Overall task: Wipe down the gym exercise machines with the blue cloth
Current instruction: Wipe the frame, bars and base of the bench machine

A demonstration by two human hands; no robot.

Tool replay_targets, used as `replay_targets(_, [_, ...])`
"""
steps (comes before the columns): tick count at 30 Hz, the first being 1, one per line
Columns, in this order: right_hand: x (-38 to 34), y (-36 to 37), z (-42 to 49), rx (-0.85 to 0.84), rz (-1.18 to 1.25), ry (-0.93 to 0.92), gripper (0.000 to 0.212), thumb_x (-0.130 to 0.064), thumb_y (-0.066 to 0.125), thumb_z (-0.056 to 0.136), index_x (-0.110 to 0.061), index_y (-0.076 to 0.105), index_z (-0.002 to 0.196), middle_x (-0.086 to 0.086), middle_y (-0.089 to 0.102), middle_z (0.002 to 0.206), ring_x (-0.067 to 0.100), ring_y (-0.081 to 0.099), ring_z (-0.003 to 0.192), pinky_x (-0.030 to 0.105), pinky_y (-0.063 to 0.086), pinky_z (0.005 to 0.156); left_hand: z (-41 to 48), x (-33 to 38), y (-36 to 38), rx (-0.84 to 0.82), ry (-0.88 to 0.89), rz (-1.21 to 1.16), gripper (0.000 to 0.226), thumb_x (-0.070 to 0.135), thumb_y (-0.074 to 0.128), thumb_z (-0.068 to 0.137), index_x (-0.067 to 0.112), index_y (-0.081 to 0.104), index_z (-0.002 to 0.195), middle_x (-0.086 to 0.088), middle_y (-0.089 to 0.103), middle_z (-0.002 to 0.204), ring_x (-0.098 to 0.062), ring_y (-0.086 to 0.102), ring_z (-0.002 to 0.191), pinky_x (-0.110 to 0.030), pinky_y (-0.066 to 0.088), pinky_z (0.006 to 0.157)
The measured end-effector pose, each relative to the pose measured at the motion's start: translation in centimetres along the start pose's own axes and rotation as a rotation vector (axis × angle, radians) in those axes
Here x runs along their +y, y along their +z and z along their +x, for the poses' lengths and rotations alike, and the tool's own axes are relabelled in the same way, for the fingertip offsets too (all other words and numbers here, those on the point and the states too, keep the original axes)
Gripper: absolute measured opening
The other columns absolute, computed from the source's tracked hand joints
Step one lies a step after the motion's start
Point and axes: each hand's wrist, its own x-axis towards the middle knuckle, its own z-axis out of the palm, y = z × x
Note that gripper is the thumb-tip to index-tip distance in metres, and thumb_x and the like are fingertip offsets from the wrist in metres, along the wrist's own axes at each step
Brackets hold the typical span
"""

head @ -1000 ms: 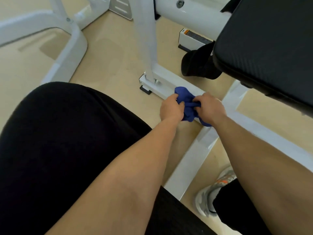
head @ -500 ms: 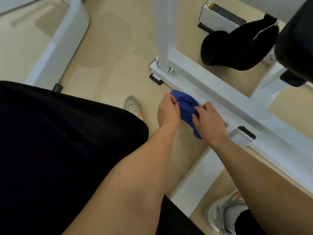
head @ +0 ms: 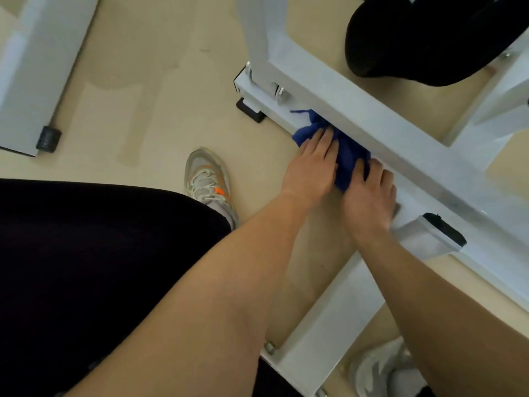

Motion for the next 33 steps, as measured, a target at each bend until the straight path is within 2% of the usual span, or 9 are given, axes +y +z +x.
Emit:
replay_targets(2, [-0.6, 0.7, -0.2, -0.042, 0.008, -0.017, 0.052, -0.010, 0.052, 0.095, 0.002, 0.040, 0.144, 0.026, 0.043, 0.144, 0.045, 0.047, 0.127, 0.052, 0.044, 0.102, 0.1, -1.4, 0.2, -0.046, -0.019, 0.047, 0.060, 0.031, 0.041, 0.101, 0.012, 0.023, 0.155, -0.008, 0.019, 0.163, -0.024, 0.013, 0.151, -0.039, 0.010, 0.124])
replay_targets(5, [-2.0, 1.3, 0.2, -0.172, 0.012, -0.113, 0.071, -0.021, 0.049, 0.097, 0.001, 0.014, 0.155, 0.027, 0.016, 0.160, 0.043, 0.019, 0.148, 0.052, 0.023, 0.120, 0.6, -4.6, -0.5, -0.052, -0.081, 0.082, 0.061, 0.031, 0.036, 0.103, 0.017, 0.014, 0.157, -0.005, 0.011, 0.165, -0.021, 0.006, 0.152, -0.042, 0.012, 0.123])
replay_targets(10, [-6.4, 0.6, 4.2, -0.302, -0.032, -0.266, 0.095, -0.049, 0.045, 0.096, -0.007, -0.018, 0.154, 0.020, -0.017, 0.162, 0.033, -0.011, 0.152, 0.044, -0.001, 0.124, 1.0, -8.3, -2.9, -0.067, -0.070, 0.140, 0.060, 0.027, 0.034, 0.103, 0.020, 0.011, 0.158, 0.003, 0.005, 0.166, -0.015, 0.005, 0.152, -0.041, 0.013, 0.123])
replay_targets(13, [-8.0, 0.3, 5.0, -0.331, -0.030, -0.238, 0.102, -0.054, 0.049, 0.093, -0.010, -0.020, 0.154, 0.018, -0.019, 0.162, 0.032, -0.014, 0.151, 0.044, -0.002, 0.124, 1.0, -7.9, -3.1, -0.095, -0.077, 0.133, 0.062, 0.026, 0.034, 0.102, 0.021, 0.010, 0.158, 0.004, 0.003, 0.166, -0.016, 0.003, 0.152, -0.041, 0.012, 0.123])
replay_targets(16, [-6.8, 0.4, 3.3, -0.324, -0.053, -0.118, 0.095, -0.041, 0.048, 0.093, -0.007, -0.017, 0.154, 0.018, -0.015, 0.163, 0.031, -0.011, 0.152, 0.043, -0.002, 0.123, 1.1, -7.4, -3.4, -0.159, -0.050, 0.130, 0.062, 0.024, 0.035, 0.102, 0.022, 0.009, 0.158, 0.001, 0.002, 0.166, -0.022, 0.001, 0.152, -0.044, 0.011, 0.122])
replay_targets(20, [-2.9, 0.5, -0.3, -0.317, -0.070, 0.077, 0.091, -0.032, 0.047, 0.092, -0.003, -0.013, 0.155, 0.020, -0.009, 0.163, 0.034, -0.006, 0.152, 0.045, 0.003, 0.124, 0.7, -5.7, -3.2, -0.216, 0.131, 0.181, 0.062, 0.022, 0.040, 0.101, 0.023, 0.013, 0.157, -0.002, 0.009, 0.165, -0.027, 0.007, 0.152, -0.043, 0.013, 0.123])
replay_targets(25, [-0.6, -0.1, -2.3, -0.358, -0.049, 0.309, 0.097, -0.040, 0.054, 0.094, 0.000, -0.010, 0.154, 0.023, -0.010, 0.162, 0.036, -0.006, 0.152, 0.047, 0.006, 0.124, -0.4, -1.4, -1.3, -0.252, 0.317, 0.181, 0.063, 0.016, 0.044, 0.100, 0.019, 0.016, 0.157, -0.005, 0.011, 0.165, -0.030, 0.009, 0.151, -0.040, 0.009, 0.122])
replay_targets(28, [-1.8, -0.4, -2.7, -0.300, -0.047, 0.197, 0.095, -0.034, 0.059, 0.091, -0.004, -0.004, 0.156, 0.023, -0.006, 0.163, 0.039, -0.002, 0.151, 0.050, 0.009, 0.123, -0.3, -1.7, -1.9, -0.236, 0.281, 0.159, 0.063, 0.017, 0.044, 0.101, 0.022, 0.017, 0.157, -0.003, 0.010, 0.165, -0.026, 0.008, 0.152, -0.039, 0.009, 0.122])
replay_targets(33, [-4.9, -0.2, -0.8, -0.378, 0.025, -0.011, 0.096, -0.045, 0.050, 0.093, -0.011, -0.013, 0.156, 0.016, -0.019, 0.163, 0.034, -0.015, 0.151, 0.048, 0.006, 0.124, 0.3, -5.1, -3.6, -0.231, 0.116, 0.141, 0.063, 0.022, 0.040, 0.101, 0.026, 0.012, 0.157, 0.000, 0.005, 0.165, -0.022, 0.003, 0.152, -0.043, 0.011, 0.123])
